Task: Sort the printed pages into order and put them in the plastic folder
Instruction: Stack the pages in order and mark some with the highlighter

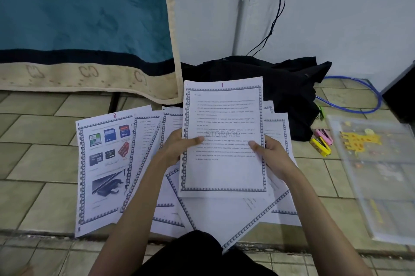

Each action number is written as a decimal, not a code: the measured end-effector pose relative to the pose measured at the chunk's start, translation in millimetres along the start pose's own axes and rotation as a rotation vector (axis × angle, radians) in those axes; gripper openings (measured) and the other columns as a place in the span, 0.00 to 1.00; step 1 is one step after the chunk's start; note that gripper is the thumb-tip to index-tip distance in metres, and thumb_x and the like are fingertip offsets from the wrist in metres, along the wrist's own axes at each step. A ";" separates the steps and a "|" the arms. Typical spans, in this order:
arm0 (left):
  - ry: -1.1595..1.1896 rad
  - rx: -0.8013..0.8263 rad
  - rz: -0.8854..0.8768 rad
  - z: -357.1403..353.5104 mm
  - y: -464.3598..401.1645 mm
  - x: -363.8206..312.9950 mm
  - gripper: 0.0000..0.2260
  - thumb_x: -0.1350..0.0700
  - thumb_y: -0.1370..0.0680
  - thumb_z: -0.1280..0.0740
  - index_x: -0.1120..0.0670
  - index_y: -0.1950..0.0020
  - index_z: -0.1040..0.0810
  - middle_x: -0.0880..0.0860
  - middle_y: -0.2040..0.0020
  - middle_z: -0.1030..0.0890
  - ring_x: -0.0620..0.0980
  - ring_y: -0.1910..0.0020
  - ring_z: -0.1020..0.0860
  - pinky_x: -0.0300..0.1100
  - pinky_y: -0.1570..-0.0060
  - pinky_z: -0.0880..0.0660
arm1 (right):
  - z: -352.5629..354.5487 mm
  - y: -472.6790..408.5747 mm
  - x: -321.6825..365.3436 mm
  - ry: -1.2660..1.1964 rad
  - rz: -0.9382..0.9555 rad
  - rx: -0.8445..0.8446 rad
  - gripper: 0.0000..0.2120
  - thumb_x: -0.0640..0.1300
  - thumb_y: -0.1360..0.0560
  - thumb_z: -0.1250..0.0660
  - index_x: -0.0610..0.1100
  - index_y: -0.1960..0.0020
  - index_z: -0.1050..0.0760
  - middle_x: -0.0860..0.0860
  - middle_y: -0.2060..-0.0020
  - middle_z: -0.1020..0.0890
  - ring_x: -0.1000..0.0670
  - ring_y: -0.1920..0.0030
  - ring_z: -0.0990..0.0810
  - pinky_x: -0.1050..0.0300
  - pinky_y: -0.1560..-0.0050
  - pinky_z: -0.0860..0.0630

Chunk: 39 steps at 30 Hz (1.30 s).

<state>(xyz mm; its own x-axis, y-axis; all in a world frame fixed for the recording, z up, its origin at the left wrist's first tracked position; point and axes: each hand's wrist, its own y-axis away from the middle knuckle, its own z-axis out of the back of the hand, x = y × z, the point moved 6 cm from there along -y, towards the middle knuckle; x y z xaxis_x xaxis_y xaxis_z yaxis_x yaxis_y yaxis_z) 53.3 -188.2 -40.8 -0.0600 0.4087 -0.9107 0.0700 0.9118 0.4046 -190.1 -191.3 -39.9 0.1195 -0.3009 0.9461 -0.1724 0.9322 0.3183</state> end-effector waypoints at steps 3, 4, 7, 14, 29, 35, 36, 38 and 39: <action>0.058 -0.083 -0.011 1.8 2.5 2.0 0.18 0.60 0.28 0.27 0.56 0.39 0.23 0.54 0.41 0.20 0.50 0.43 0.21 0.47 0.38 0.26 | -5.0 -1.8 -3.9 -0.081 -0.053 0.040 0.17 0.42 0.25 0.32 0.43 0.37 0.26 0.48 0.43 0.18 0.49 0.44 0.18 0.50 0.42 0.22; 0.057 -0.099 -0.017 2.3 3.4 2.0 0.19 0.60 0.29 0.27 0.56 0.39 0.23 0.54 0.42 0.19 0.50 0.43 0.21 0.48 0.38 0.26 | -6.4 -2.8 -4.8 -0.083 -0.060 0.041 0.17 0.41 0.26 0.32 0.43 0.37 0.26 0.48 0.43 0.18 0.49 0.45 0.18 0.52 0.45 0.21; 0.071 -0.117 0.005 4.8 5.6 4.4 0.19 0.58 0.29 0.27 0.55 0.39 0.23 0.52 0.46 0.18 0.50 0.45 0.21 0.48 0.39 0.26 | -9.3 -4.6 -4.7 -0.062 -0.042 0.013 0.16 0.37 0.27 0.31 0.44 0.40 0.25 0.47 0.45 0.18 0.51 0.48 0.18 0.60 0.52 0.19; 0.044 -0.103 0.021 8.9 8.8 6.3 0.18 0.55 0.27 0.28 0.54 0.39 0.24 0.53 0.41 0.20 0.52 0.40 0.23 0.54 0.35 0.30 | -16.9 -8.2 -11.2 -0.154 -0.058 0.006 0.19 0.39 0.26 0.31 0.40 0.36 0.27 0.47 0.43 0.18 0.49 0.44 0.18 0.51 0.43 0.21; -0.235 0.173 -0.296 -193.0 -4.7 -52.2 0.39 0.67 0.25 0.32 0.51 0.23 0.53 0.47 0.42 0.26 0.45 0.47 0.24 0.37 0.51 0.24 | 187.4 86.2 39.4 0.339 0.277 -0.851 0.19 0.36 0.25 0.34 0.44 0.35 0.32 0.47 0.56 0.23 0.54 0.62 0.24 0.68 0.65 0.29; -0.527 0.504 -0.278 -336.5 -8.3 -7.5 0.27 0.66 0.26 0.31 0.55 0.28 0.34 0.58 0.32 0.29 0.45 0.61 0.19 0.31 0.71 0.23 | 301.8 143.3 21.3 0.752 -0.002 -1.059 0.08 0.36 0.24 0.37 0.42 0.48 0.22 0.43 0.54 0.22 0.38 0.53 0.22 0.54 0.59 0.29; -0.570 0.509 -0.286 -351.8 -11.2 0.5 0.26 0.65 0.27 0.30 0.57 0.30 0.31 0.59 0.34 0.27 0.43 0.69 0.20 0.32 0.72 0.23 | 315.3 147.1 14.2 0.796 -0.045 -1.066 0.09 0.36 0.24 0.38 0.42 0.46 0.22 0.41 0.50 0.21 0.36 0.49 0.22 0.49 0.54 0.26; -0.671 0.510 -0.334 -374.5 -12.8 11.9 0.25 0.62 0.28 0.29 0.57 0.32 0.29 0.59 0.38 0.23 0.49 0.63 0.18 0.43 0.58 0.19 | 332.5 150.2 3.4 0.873 -0.127 -1.065 0.11 0.37 0.24 0.38 0.43 0.44 0.22 0.39 0.43 0.22 0.35 0.43 0.24 0.44 0.44 0.27; -0.728 0.504 -0.357 -382.1 -13.9 16.6 0.24 0.60 0.28 0.28 0.57 0.33 0.28 0.58 0.38 0.22 0.54 0.53 0.18 0.47 0.49 0.21 | 337.7 149.9 -2.0 0.892 -0.162 -1.064 0.11 0.37 0.24 0.38 0.43 0.44 0.22 0.39 0.42 0.22 0.36 0.42 0.24 0.44 0.43 0.28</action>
<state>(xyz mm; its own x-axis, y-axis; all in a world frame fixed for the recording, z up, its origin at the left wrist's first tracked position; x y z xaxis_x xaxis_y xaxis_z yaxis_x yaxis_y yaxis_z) -329.1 -179.1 -29.8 0.4620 -0.1704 -0.8704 0.5985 0.7841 0.1642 -546.4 -118.9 26.0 0.7103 -0.5655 0.4192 0.6706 0.7247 -0.1586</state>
